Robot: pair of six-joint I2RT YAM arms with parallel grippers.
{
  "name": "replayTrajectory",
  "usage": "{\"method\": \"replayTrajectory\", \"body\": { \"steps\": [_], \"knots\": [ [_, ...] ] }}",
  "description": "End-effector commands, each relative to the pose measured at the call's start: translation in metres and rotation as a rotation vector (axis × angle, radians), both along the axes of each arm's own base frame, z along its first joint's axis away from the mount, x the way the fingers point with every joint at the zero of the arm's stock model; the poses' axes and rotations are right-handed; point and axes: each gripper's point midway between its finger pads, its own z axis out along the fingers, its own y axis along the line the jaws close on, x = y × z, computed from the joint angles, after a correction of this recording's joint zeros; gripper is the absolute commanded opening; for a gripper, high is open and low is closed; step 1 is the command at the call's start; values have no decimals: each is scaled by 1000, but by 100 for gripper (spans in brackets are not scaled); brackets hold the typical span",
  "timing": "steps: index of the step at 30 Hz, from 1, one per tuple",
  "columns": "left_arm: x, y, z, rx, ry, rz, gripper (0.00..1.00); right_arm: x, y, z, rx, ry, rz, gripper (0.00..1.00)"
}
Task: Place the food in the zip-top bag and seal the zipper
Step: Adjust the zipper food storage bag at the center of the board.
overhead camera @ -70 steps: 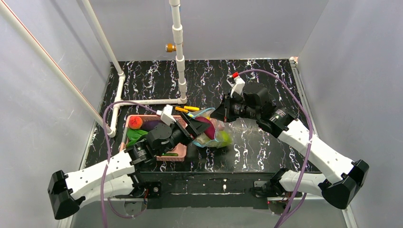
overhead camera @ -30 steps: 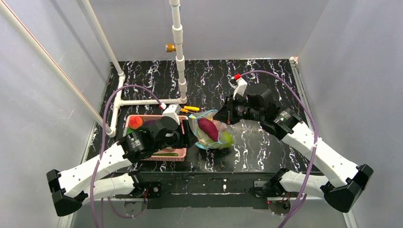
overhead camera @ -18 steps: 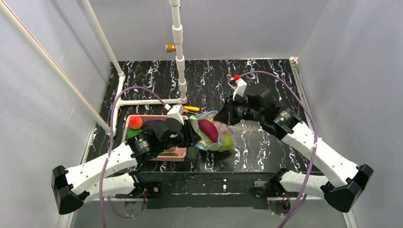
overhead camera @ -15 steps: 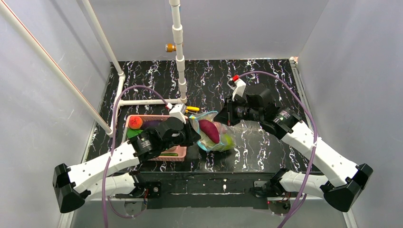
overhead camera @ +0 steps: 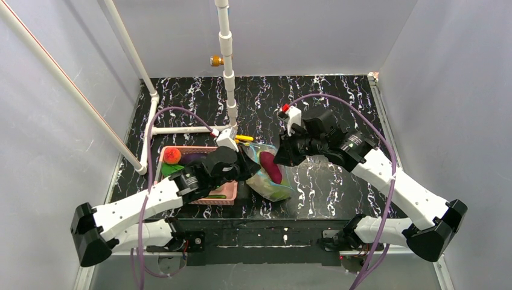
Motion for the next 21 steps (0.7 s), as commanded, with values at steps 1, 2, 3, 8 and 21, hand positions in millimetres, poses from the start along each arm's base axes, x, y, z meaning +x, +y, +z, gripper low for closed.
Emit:
{"method": "replayTrajectory", "body": {
  "steps": [1, 2, 3, 8, 21],
  "knots": [
    [19, -18, 7, -77, 35, 103, 0, -10, 3, 15, -18, -53, 100, 24],
    [20, -19, 7, -82, 44, 110, 0, -12, 4, 15, -26, -52, 113, 28],
    [20, -20, 9, -93, 46, 114, 0, -15, 5, 12, -35, -51, 126, 31],
    [19, -24, 41, -210, 37, 121, 0, -15, 5, 7, -125, -145, 85, 64],
    [12, -14, 65, -288, 21, 132, 0, 6, -18, -5, -399, -418, -76, 92]
  ]
}}
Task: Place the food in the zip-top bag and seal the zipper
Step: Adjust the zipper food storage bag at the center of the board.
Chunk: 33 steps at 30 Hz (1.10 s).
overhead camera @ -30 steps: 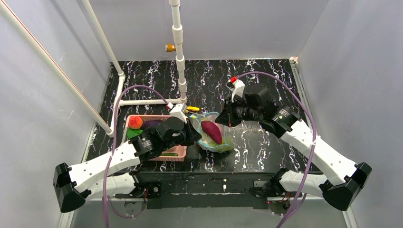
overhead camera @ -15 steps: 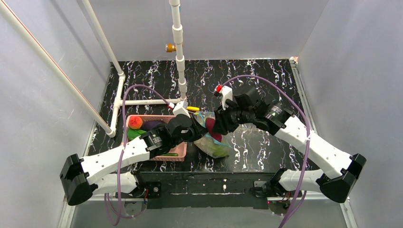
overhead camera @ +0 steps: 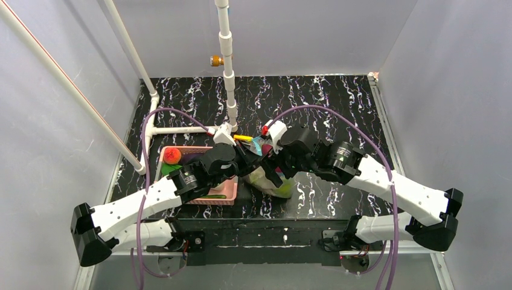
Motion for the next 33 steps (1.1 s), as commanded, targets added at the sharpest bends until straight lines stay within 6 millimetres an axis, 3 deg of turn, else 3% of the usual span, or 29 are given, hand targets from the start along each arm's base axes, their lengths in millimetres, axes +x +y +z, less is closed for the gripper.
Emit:
{"method": "replayTrajectory", "body": {
  "steps": [1, 9, 13, 17, 20, 23, 26, 29, 33],
  "knots": [
    [2, 5, 32, -94, -39, 40, 0, 32, -21, 4, -122, -223, -144, 92],
    [-2, -4, 29, -35, -43, -29, 0, 13, 0, -5, -59, -204, 28, 74],
    [-6, 5, 24, -43, -42, -18, 0, 3, 9, 3, 58, -213, 81, 43],
    [-14, 13, 28, -31, -88, -57, 2, 2, 13, 12, 129, -240, 85, 20],
    [-21, 32, 29, 44, -147, -86, 43, 5, 10, 10, 115, -256, 71, 2],
    [-32, 51, 33, 108, -225, -135, 68, 5, 9, 6, 132, -264, 76, 1],
    [-42, 75, 37, 247, -295, -197, 81, 1, 9, 9, 156, -273, 121, 1],
    [-51, 88, 37, 403, -432, -342, 84, 0, 8, 9, 187, -249, 167, 1],
    [-46, 83, 21, 489, -529, -508, 88, -5, 7, 12, 236, -243, 239, 1]
  ]
}}
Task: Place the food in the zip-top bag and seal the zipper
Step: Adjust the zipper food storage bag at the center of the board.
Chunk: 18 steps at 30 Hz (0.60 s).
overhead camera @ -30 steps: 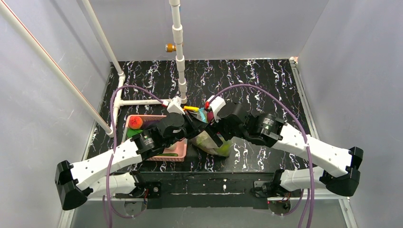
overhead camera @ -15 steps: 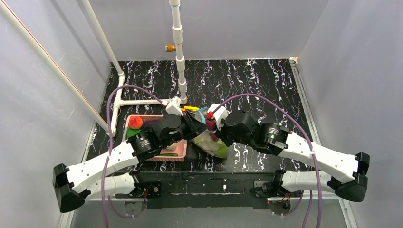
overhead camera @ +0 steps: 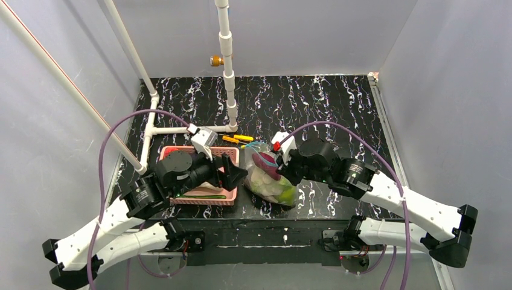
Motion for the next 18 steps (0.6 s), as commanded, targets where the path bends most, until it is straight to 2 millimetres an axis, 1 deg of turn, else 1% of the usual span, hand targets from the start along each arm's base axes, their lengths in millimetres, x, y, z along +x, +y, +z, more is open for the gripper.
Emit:
{"method": "replayTrajectory", "body": {
  "steps": [1, 3, 5, 7, 8, 9, 11, 12, 15, 17, 18],
  "knots": [
    [6, 6, -32, 240, -102, -217, 88, -5, 12, 30, 131, -50, 128, 1],
    [25, 10, -46, 237, -34, -249, 88, -5, 9, 34, 122, -53, 147, 1],
    [49, 20, -54, 189, -8, -237, 88, -3, 7, 36, 130, -57, 160, 1],
    [60, 15, -46, 86, -86, -301, 89, -1, 5, 39, 152, -51, 168, 1],
    [64, 11, -44, 48, -146, -329, 90, 0, 4, 40, 166, -45, 174, 1],
    [68, 6, -38, 23, -223, -354, 90, -1, 4, 41, 177, -37, 185, 1],
    [68, -3, -24, -15, -364, -415, 89, -3, 6, 43, 191, -30, 202, 1],
    [69, -5, -23, -7, -435, -439, 87, -4, 7, 43, 192, -27, 210, 1],
    [73, -11, -35, 17, -522, -506, 80, -5, 9, 43, 195, -20, 228, 1],
    [76, -14, -47, 56, -512, -560, 72, -6, 10, 42, 192, -13, 233, 1],
    [81, -15, -52, 71, -517, -567, 65, -6, 10, 40, 187, -9, 232, 1]
  ]
}}
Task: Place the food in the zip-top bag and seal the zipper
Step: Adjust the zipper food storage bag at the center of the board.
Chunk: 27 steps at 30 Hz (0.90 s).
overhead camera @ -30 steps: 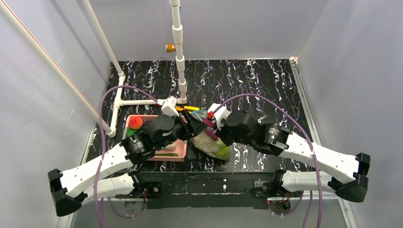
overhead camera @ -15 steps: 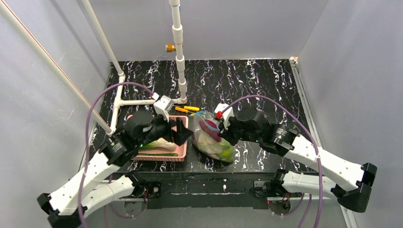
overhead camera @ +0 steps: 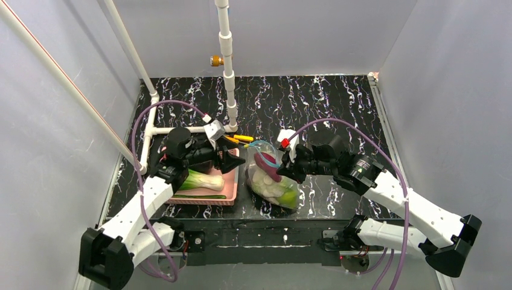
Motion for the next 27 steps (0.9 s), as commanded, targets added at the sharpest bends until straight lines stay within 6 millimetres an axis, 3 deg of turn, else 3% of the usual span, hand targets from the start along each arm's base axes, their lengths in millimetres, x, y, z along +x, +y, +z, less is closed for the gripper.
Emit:
{"method": "replayTrajectory", "body": {
  "steps": [1, 4, 10, 20, 26, 27],
  "knots": [
    [8, -16, 14, 1, -232, -168, 58, 0, 14, 29, 99, -63, 58, 1],
    [18, -18, 5, 15, -266, -164, 51, 1, 13, 31, 110, -69, 49, 1],
    [10, -26, 12, -65, -287, -227, 45, 1, 14, 29, 102, -60, 53, 1],
    [-6, -29, 13, -54, -252, -333, 0, 10, 12, 30, 78, -88, 22, 1],
    [-34, -17, 28, 23, -202, -396, 0, 38, -6, 15, -50, -149, -115, 1],
    [-39, -14, 33, 35, -191, -400, 0, 41, -10, 12, -77, -153, -137, 5]
  ]
}}
